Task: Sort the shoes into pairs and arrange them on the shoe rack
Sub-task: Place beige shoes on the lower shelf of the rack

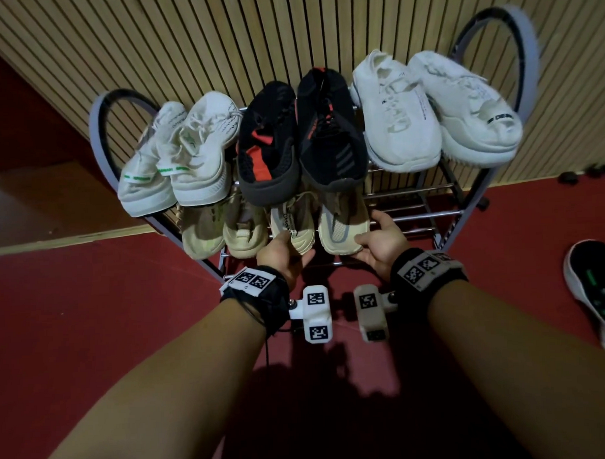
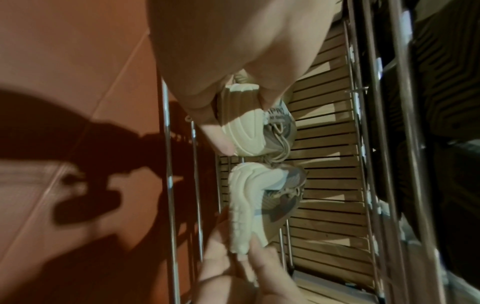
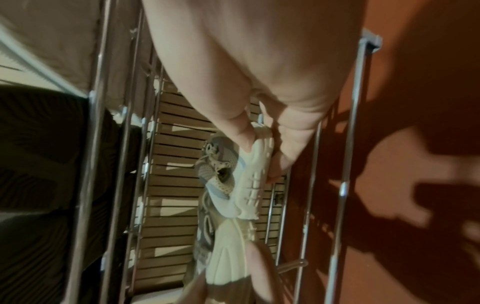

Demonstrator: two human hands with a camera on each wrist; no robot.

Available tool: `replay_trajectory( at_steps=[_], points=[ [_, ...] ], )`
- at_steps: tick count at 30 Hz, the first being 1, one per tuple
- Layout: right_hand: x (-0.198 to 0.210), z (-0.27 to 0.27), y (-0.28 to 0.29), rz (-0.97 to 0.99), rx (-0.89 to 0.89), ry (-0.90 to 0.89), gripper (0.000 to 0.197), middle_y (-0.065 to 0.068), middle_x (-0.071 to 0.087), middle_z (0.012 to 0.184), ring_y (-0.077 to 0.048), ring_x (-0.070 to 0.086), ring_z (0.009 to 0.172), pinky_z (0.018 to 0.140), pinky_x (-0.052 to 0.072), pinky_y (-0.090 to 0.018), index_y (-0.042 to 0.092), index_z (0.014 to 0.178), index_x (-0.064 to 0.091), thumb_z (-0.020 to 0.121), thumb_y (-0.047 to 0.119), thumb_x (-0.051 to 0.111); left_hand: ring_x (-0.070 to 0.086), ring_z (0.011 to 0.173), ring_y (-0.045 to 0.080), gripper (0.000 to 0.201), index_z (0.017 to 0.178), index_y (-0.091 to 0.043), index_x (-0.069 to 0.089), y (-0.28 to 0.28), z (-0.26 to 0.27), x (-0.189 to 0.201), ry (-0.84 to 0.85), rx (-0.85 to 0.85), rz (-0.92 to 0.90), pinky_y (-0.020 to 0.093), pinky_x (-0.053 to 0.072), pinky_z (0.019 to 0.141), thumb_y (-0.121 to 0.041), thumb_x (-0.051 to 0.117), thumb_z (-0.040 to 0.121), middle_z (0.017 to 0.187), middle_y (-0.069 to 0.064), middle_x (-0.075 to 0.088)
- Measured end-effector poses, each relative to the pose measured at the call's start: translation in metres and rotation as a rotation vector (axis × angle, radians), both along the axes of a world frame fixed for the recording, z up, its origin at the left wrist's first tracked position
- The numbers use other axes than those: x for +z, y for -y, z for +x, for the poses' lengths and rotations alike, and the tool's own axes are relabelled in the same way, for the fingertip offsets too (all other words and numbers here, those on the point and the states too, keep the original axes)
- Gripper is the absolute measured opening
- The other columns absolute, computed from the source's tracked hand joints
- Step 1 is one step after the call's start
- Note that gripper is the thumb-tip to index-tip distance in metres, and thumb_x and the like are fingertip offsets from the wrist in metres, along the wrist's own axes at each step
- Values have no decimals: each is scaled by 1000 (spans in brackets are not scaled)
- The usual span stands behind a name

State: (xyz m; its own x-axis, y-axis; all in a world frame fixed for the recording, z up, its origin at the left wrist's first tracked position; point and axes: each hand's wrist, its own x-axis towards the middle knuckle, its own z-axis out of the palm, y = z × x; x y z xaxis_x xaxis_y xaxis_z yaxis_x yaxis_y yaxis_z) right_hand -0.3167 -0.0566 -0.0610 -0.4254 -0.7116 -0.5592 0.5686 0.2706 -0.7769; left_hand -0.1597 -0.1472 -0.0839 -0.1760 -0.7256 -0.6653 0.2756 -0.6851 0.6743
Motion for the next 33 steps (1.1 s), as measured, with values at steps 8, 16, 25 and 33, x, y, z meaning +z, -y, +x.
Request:
replay_trajectory(
  at_steps=[8,16,25,33],
  points=[
    [3,7,15,-29,44,-7,55,-17,62,125,-33,65,107,93,52,-52,14,140,40,93,-13,42,62,115,23,36,129,-21,60,11,1,2,-89,-50,-29,28,57,62,-35,57,96,128,2,65],
    [-3,5,28,8,-35,-80,36,-19,68,111,-35,67,98,85,56,-51,17,98,60,82,-16,58,64,109,22,36,127,-18,60,11,-2,1,-84,-16,-13,28,56,59,-35,58,95,123,3,67],
    [-3,8,26,10,-80,-150,33,-19,63,109,-38,67,97,78,58,-49,13,100,51,81,-11,62,65,103,23,35,120,-15,62,11,-9,5,-49,42,9,28,57,55,-39,58,95,120,5,67],
    [-4,5,16,122,172,-196,69,-14,61,123,-29,68,91,66,59,-35,24,148,17,93,12,56,59,114,25,47,128,-12,56,11,-11,7,-2,13,29,25,56,53,-45,55,94,132,10,57]
  ],
)
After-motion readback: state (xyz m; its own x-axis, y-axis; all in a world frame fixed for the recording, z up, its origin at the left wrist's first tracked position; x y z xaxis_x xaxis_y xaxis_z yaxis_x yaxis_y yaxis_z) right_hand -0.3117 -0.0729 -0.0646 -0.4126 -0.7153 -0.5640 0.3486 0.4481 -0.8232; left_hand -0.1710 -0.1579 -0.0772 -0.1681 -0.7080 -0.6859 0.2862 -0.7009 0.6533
